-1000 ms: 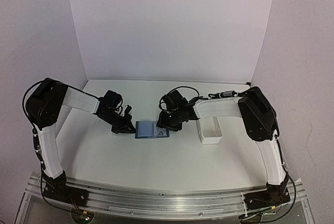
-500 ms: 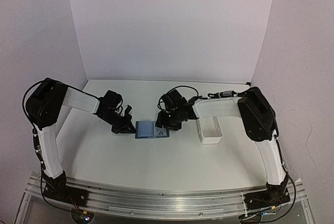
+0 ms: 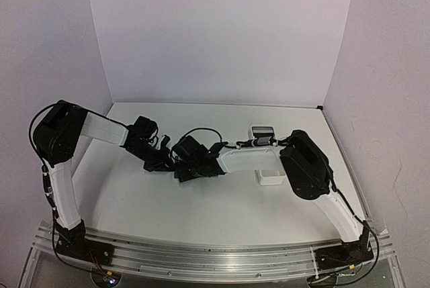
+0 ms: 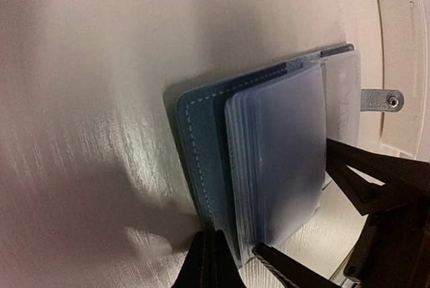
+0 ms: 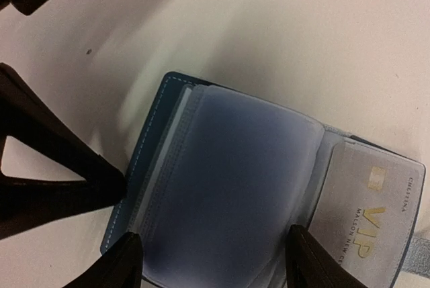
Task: Put the credit cards into the card holder
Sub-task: Insert the credit card into the card holder.
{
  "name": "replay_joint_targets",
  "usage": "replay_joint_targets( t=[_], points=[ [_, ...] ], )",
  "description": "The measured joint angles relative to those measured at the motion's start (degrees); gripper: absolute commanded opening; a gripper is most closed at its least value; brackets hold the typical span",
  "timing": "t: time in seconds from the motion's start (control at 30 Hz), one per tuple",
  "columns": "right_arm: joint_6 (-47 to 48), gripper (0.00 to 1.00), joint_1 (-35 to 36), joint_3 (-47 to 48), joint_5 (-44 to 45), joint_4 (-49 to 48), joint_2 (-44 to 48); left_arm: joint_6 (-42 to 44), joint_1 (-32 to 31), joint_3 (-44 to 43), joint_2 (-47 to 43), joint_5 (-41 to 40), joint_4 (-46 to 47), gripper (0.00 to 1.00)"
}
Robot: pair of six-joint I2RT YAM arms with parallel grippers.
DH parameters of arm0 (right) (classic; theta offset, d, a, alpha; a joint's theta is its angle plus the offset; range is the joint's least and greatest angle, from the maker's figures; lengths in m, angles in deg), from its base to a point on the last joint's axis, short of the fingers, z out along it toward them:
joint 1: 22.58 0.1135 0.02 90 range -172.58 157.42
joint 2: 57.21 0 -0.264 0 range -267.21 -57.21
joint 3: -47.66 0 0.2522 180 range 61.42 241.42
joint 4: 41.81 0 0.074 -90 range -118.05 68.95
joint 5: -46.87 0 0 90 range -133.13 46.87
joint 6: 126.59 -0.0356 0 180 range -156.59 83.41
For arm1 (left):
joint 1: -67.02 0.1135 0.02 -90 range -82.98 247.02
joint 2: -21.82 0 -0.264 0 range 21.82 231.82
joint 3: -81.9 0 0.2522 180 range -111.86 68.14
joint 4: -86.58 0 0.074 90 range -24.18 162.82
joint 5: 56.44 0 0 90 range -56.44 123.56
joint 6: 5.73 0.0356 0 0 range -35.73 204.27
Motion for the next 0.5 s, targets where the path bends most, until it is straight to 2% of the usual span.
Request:
replay_joint_targets(
  t=[0.17,0.5],
  points=[
    [2.28,0.55,0.77,1.01,4.04,0.38,-1.15,0.10,0.00,0.00,0.00,0.10,0.00,0.00],
    [1.41,0.48,-0.56,0.55,1.38,-0.49,-1.08,0.17,0.00,0.00,0.00,0.12,0.00,0.00]
  ],
)
